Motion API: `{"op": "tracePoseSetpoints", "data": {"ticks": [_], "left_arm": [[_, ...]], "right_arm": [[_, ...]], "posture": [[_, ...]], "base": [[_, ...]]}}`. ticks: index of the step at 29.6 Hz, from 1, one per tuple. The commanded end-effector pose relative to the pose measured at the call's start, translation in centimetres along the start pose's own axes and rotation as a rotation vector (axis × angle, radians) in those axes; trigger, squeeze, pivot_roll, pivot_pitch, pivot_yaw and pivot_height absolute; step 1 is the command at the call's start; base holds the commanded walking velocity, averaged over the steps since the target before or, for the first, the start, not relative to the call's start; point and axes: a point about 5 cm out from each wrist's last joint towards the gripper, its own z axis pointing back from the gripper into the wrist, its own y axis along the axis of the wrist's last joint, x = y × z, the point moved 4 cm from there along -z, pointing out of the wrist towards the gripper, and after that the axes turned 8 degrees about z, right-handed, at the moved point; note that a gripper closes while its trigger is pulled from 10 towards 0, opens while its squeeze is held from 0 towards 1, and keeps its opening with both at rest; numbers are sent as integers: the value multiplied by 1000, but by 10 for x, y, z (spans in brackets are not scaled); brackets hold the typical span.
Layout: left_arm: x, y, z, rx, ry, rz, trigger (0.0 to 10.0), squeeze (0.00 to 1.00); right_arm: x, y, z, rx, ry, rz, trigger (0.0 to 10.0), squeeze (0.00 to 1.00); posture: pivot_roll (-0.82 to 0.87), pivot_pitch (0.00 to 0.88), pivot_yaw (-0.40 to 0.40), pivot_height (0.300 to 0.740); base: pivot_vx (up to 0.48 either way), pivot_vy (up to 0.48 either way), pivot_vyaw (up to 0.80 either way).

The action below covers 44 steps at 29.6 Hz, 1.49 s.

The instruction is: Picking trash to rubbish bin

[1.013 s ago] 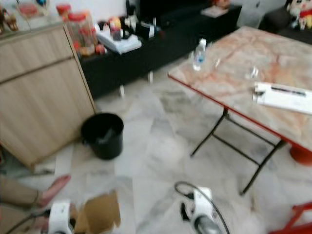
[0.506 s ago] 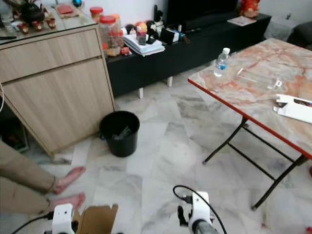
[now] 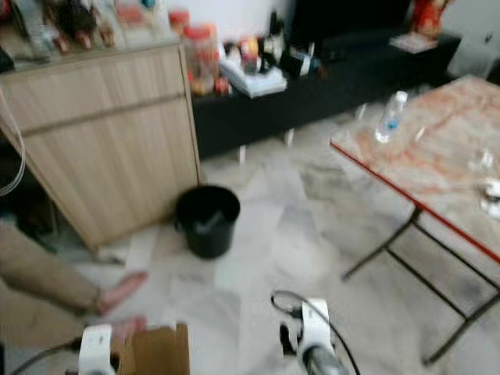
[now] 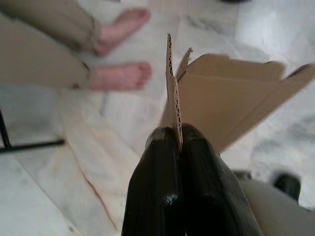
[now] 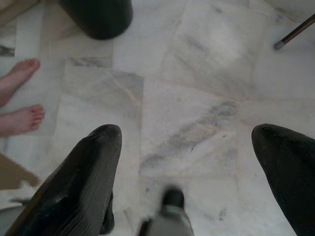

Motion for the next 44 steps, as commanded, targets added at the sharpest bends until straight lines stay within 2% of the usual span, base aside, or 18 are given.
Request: {"op": "tracePoseSetpoints", "data": {"ticks": [1,6,9,21,27,36,38,44], "left_arm": [[5,-3,0,-11,-6,-4,10000,0],[6,-3,0,-9,-8,-2,10000,0],[8,-2,0,-7,-9,-1,10000,0],[7,-2,0,-4,-6,2,10000,0],[7,-1,0,-3,-6,2,10000,0],[8,2,-1,8,-12,-3,10000,0],[12,8,-2,31,-26,-16,10000,0],[23,27,-5,105,-63,-32,10000,0]], "right_arm": [[8,-7,2,-21,-17,9,10000,0],[7,-4,1,-12,-20,13,10000,0],[9,-3,1,-12,-28,-15,10000,0],[7,-3,1,-13,-22,-20,10000,0],[7,-2,1,-13,-24,-22,10000,0],[6,-1,0,-6,-18,-23,10000,0],[4,1,0,4,-7,14,10000,0],[2,5,-1,16,-2,5,10000,0]], "posture": [[20,80,-4,740],[20,80,-4,740],[18,79,-7,740],[20,81,-8,740],[19,81,-7,740],[22,83,-5,740],[22,83,-5,740],[22,83,-6,740]], "base": [[480,0,0],[480,0,564],[480,0,0],[480,0,0],[480,0,-499],[480,0,0],[480,0,250],[480,0,596]]}}
